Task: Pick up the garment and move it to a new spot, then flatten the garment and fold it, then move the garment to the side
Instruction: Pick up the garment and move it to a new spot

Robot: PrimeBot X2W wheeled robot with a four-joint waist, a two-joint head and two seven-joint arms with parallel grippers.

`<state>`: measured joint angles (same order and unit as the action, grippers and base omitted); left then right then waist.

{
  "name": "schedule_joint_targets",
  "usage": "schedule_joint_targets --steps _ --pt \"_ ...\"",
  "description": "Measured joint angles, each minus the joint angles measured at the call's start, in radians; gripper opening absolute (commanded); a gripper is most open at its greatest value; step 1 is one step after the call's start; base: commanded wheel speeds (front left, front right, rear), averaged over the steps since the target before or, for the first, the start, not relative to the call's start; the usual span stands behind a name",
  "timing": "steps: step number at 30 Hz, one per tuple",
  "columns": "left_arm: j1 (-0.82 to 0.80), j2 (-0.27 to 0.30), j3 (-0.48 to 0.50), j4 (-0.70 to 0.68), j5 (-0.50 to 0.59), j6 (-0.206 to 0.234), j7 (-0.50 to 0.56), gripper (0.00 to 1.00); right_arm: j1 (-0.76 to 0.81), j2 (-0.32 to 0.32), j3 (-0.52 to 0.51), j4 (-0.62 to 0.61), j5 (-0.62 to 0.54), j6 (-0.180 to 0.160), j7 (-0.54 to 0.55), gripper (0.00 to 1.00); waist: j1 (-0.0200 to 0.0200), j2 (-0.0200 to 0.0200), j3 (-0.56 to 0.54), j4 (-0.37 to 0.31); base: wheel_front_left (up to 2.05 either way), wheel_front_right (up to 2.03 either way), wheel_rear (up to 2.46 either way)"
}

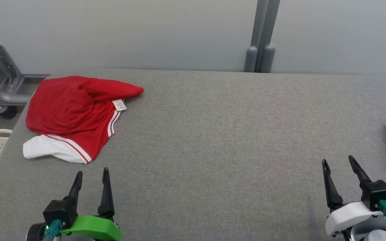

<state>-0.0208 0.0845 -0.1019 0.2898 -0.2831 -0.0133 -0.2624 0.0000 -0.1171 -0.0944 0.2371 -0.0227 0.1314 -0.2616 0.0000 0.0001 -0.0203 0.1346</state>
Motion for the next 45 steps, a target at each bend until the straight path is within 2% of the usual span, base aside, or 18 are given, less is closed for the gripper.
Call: schedule_joint_targets --steps 7,13,15,21,28,34,39,45 --pt "0.009 -0.011 0.029 -0.010 0.008 -0.002 0.000 1.00 0.005 0.000 0.042 0.007 -0.005 0.000 0.000 1.00 0.0000 -0.0001 -0.004 0.057 0.00 0.00 0.00" --pt "0.032 -0.018 0.027 -0.005 0.026 -0.003 0.000 1.00 0.012 0.002 0.084 0.030 0.005 0.000 0.000 1.00 0.0000 0.0000 -0.017 0.162 0.00 0.00 0.00" --pt "0.054 -0.021 0.056 -0.024 0.024 0.009 0.000 1.00 -0.001 0.005 0.129 0.044 0.004 0.000 0.000 1.00 0.0000 0.0000 -0.022 0.205 0.00 0.00 0.00" --pt "0.118 -0.027 0.142 -0.115 -0.001 0.049 0.000 1.00 -0.169 0.006 0.275 0.114 0.020 0.000 -0.001 1.00 0.0000 -0.0001 -0.015 0.316 0.00 0.00 0.00" --pt "0.156 -0.032 0.170 -0.172 -0.015 0.066 0.000 1.00 -0.250 -0.007 0.355 0.167 0.058 0.000 -0.001 1.00 0.0000 -0.0001 0.018 0.374 0.00 0.00 0.00" --pt "0.147 -0.033 0.160 -0.175 -0.032 0.066 0.000 1.00 -0.250 -0.021 0.349 0.160 0.074 0.000 -0.001 1.00 0.0000 -0.0001 0.044 0.387 0.00 0.00 0.00" --pt "0.003 -0.033 0.106 -0.093 -0.033 0.017 0.001 1.00 -0.230 -0.039 0.302 0.118 0.068 0.000 -0.001 1.00 0.0000 0.0000 0.074 0.382 0.00 0.00 0.00" --pt "-0.336 -0.029 0.050 0.127 -0.074 -0.053 0.126 1.00 -0.209 -0.060 0.228 0.065 0.027 0.000 -0.001 1.00 0.0001 -0.0001 0.141 0.379 0.00 0.00 0.00"
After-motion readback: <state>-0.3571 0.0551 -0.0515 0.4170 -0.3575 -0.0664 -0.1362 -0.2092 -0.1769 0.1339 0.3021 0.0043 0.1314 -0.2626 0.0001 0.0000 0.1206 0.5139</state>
